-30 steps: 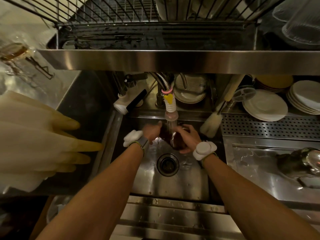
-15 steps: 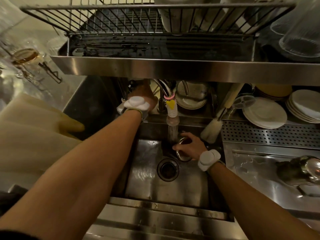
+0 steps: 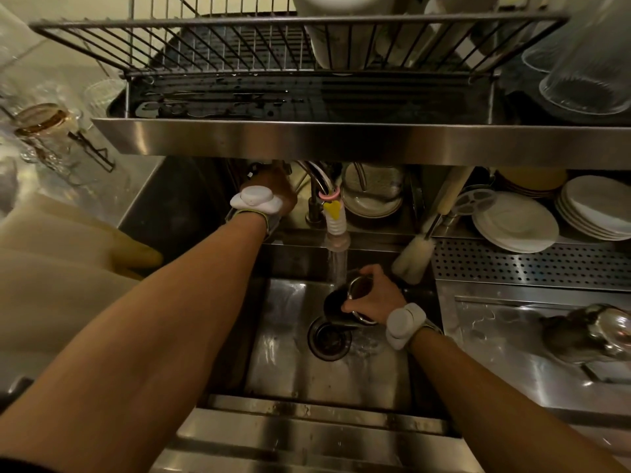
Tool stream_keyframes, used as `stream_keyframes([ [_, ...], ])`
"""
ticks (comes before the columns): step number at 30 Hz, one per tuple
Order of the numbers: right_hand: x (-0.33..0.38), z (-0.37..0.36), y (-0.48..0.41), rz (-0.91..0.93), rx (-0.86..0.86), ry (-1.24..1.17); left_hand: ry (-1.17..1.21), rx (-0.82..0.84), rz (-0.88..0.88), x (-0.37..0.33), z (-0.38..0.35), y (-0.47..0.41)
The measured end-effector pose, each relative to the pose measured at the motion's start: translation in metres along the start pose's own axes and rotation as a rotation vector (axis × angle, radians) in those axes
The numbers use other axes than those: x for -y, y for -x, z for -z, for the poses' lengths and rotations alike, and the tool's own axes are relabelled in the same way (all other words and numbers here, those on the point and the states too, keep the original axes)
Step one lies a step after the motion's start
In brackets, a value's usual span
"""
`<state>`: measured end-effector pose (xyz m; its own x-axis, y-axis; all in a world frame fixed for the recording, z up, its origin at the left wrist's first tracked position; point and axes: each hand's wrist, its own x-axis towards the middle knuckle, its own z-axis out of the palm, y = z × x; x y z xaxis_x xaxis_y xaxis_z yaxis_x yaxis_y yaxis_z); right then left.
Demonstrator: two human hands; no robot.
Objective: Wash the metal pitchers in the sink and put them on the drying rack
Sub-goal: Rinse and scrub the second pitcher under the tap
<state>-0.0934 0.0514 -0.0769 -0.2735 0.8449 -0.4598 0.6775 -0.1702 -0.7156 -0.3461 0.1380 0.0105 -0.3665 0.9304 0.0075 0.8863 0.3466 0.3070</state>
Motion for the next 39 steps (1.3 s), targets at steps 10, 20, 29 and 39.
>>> stream_keyframes([
  [10, 0.002, -0.003, 0.004, 0.022, -0.015, 0.076, 0.05, -0.075, -0.059, 0.017, -0.013, -0.007],
  [20, 0.005, -0.002, 0.005, 0.015, -0.009, 0.091, 0.106, -0.092, -0.073, 0.015, -0.008, 0.012],
  [29, 0.001, -0.007, 0.008, -0.038, -0.026, 0.191, 0.184, -0.038, -0.014, 0.006, -0.027, 0.09],
  [39, 0.007, -0.015, 0.012, -0.152, -0.123, -0.027, 0.224, 0.823, -0.151, 0.015, -0.086, 0.155],
])
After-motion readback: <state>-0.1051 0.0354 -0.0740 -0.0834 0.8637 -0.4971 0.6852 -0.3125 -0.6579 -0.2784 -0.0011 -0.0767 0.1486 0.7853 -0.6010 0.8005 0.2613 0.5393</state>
